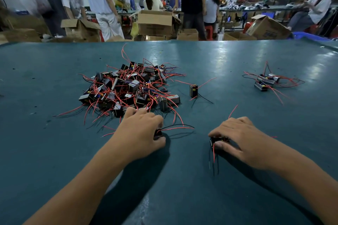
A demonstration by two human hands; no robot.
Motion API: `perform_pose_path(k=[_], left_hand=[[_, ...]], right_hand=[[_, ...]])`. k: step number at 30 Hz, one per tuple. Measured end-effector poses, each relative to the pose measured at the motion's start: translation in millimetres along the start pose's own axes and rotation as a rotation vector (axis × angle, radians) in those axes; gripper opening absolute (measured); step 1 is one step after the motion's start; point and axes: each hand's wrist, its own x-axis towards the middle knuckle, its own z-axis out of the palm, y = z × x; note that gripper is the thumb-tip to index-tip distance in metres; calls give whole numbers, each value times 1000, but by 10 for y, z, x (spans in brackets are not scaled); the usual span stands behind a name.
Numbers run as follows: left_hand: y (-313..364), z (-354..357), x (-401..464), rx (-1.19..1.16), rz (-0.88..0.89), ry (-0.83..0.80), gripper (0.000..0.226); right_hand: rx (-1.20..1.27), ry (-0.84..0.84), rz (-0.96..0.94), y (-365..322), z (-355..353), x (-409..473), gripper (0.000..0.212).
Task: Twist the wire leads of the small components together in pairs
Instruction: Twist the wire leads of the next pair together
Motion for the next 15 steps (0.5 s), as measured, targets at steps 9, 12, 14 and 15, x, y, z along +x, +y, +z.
perform_pose_path(k=[9,12,14,15], left_hand=[[244,66,14,-293,163,115,25],[277,111,20,-278,134,152,28],[288,132,35,-268,121,157,31],[290,144,44,-263,120,150,31]], right_hand=[[106,89,-167,-129,-65,-44,25],[129,137,-229,-208,-102,-45,23],[116,140,-249,-237,-109,-36,21],[109,135,-257,-243,-104,-31,18]])
